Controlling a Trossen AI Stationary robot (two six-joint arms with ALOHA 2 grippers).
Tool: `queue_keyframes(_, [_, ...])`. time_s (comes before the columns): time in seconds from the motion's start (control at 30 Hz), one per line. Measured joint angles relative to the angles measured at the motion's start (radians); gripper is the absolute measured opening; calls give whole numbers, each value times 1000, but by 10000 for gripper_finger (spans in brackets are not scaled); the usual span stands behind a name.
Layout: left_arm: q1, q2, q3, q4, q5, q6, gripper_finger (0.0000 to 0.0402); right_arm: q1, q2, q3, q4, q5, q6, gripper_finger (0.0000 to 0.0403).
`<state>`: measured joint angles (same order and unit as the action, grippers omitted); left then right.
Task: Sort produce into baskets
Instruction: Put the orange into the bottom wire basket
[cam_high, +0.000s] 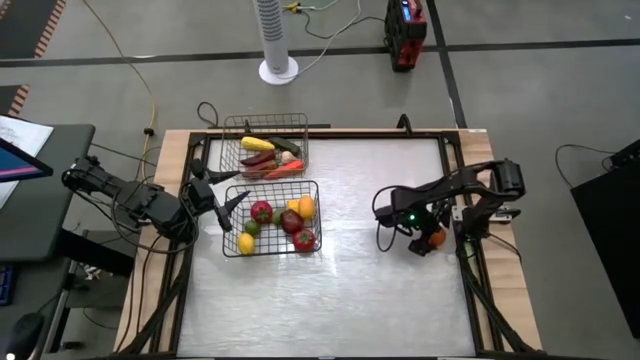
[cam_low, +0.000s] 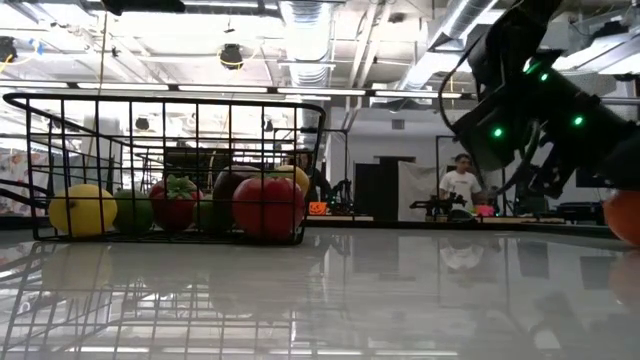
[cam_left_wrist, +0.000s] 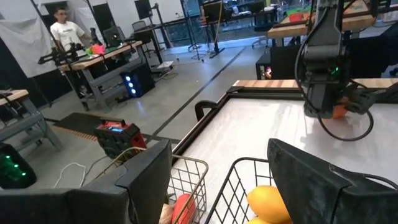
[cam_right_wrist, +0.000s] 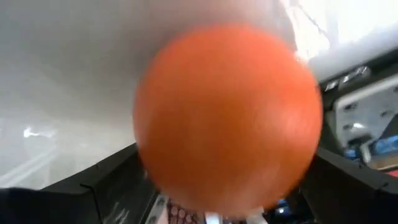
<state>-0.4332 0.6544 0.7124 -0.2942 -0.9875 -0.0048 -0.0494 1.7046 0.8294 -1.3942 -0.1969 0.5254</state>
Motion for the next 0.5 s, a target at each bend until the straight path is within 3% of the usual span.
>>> queue_keyframes(0.33, [0, 0, 0, 0, 6, 0, 253, 1, 97, 30, 105, 68, -105, 395])
queue_keyframes(0.5, [0, 0, 0, 0, 6, 0, 253, 1, 100, 29, 93, 70, -132, 368])
